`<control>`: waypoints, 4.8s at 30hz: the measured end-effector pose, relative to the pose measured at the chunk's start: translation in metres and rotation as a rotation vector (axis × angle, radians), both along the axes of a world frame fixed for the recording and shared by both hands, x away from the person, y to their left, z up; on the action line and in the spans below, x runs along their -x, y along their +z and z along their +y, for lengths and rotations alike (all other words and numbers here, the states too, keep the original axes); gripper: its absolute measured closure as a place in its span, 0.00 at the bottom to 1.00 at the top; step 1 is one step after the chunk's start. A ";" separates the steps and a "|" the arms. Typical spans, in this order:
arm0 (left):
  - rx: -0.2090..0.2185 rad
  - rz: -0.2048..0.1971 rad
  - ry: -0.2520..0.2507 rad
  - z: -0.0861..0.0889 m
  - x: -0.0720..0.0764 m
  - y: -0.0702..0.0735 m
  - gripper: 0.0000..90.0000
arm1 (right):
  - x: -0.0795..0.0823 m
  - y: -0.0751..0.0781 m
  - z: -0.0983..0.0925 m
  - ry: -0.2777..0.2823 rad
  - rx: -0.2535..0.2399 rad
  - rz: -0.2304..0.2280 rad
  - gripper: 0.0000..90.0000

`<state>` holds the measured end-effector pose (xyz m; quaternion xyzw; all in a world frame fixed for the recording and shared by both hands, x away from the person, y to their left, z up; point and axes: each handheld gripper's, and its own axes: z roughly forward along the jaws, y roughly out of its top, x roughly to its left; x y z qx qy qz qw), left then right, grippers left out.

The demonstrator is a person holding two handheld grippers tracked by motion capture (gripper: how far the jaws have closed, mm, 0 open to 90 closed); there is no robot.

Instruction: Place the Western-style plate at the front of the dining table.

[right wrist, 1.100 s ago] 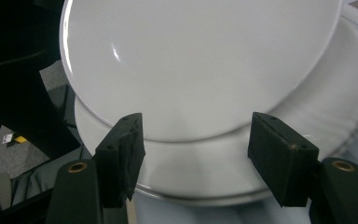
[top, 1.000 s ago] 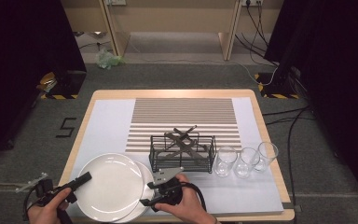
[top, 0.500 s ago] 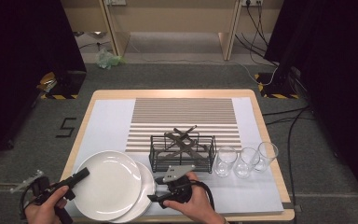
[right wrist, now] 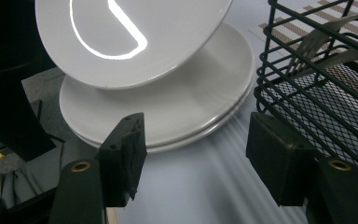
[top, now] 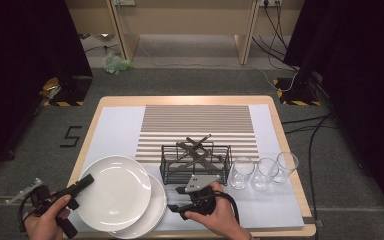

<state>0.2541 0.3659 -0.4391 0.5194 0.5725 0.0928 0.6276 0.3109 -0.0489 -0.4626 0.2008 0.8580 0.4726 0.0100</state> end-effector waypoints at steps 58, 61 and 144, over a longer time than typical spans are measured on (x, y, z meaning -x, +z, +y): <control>-0.028 -0.054 0.020 -0.004 -0.040 0.022 0.94 | 0.012 -0.006 -0.053 -0.109 -0.024 0.015 0.42; -0.021 -0.056 0.020 -0.004 -0.042 0.022 0.94 | 0.013 -0.007 -0.055 -0.114 -0.022 0.017 0.42; -0.048 -0.092 0.026 -0.007 -0.085 0.043 0.94 | 0.021 -0.008 -0.090 -0.194 -0.049 0.022 0.43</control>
